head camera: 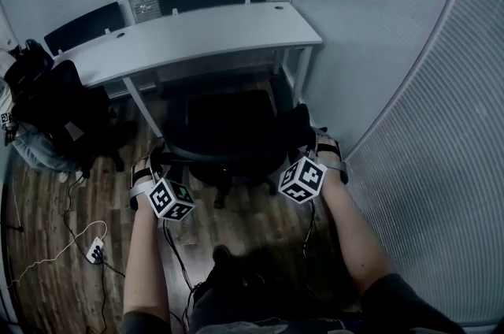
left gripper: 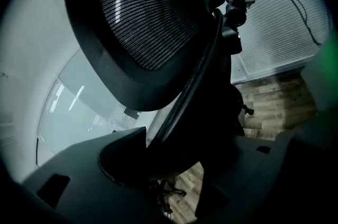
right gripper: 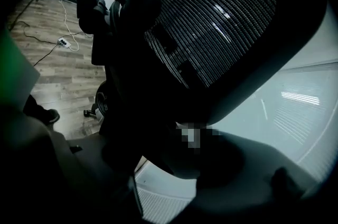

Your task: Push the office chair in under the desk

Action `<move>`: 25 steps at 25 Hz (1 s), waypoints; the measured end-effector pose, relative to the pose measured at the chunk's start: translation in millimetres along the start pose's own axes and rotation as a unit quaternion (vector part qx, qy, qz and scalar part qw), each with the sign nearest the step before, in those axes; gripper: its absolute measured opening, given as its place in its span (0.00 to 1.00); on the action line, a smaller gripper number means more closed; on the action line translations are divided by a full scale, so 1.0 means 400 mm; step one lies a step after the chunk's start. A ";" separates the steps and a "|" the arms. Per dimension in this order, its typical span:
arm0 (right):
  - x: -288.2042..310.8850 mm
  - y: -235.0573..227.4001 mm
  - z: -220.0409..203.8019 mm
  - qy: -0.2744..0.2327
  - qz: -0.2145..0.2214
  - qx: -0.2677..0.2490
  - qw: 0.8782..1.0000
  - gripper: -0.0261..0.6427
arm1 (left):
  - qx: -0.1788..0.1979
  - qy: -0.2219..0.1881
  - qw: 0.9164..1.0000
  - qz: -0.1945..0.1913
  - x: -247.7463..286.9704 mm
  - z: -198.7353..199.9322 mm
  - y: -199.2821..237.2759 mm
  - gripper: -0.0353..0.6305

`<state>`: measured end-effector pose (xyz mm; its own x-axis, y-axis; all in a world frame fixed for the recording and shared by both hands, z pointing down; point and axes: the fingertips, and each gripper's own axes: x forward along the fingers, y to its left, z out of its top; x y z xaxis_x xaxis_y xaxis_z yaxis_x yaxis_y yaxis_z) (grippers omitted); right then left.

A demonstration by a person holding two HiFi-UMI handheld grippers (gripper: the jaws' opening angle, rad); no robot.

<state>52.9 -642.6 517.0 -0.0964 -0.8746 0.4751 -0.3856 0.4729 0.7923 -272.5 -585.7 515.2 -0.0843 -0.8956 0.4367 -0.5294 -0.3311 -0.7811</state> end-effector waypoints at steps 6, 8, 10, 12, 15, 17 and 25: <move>0.096 -0.032 0.025 0.014 -0.006 -0.007 1.000 0.49 | 0.002 -0.021 1.000 0.004 0.104 0.010 0.041 0.48; 0.122 -0.043 0.033 0.015 -0.009 -0.005 1.000 0.49 | 0.004 -0.024 1.000 0.002 0.135 0.015 0.055 0.48; 0.148 -0.055 0.044 0.015 -0.008 -0.004 1.000 0.49 | 0.007 -0.025 1.000 -0.003 0.165 0.021 0.073 0.48; 0.175 -0.067 0.060 0.012 -0.007 -0.004 1.000 0.49 | 0.008 -0.021 1.000 -0.011 0.200 0.020 0.092 0.48; 0.223 -0.081 0.076 0.015 -0.004 -0.004 1.000 0.49 | 0.012 -0.015 1.000 -0.017 0.257 0.019 0.117 0.48; 0.261 -0.093 0.082 0.023 -0.005 -0.007 1.000 0.49 | 0.012 -0.018 1.000 -0.016 0.294 0.024 0.129 0.48; 0.419 -0.177 0.141 0.034 -0.006 -0.013 0.999 0.48 | 0.015 -0.033 0.999 -0.024 0.464 0.053 0.222 0.48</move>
<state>12.2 -828.9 518.9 -0.0288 -0.8718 0.4890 -0.3631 0.4649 0.8075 -317.2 -787.6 517.3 -0.0021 -0.8957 0.4447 -0.5061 -0.3826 -0.7730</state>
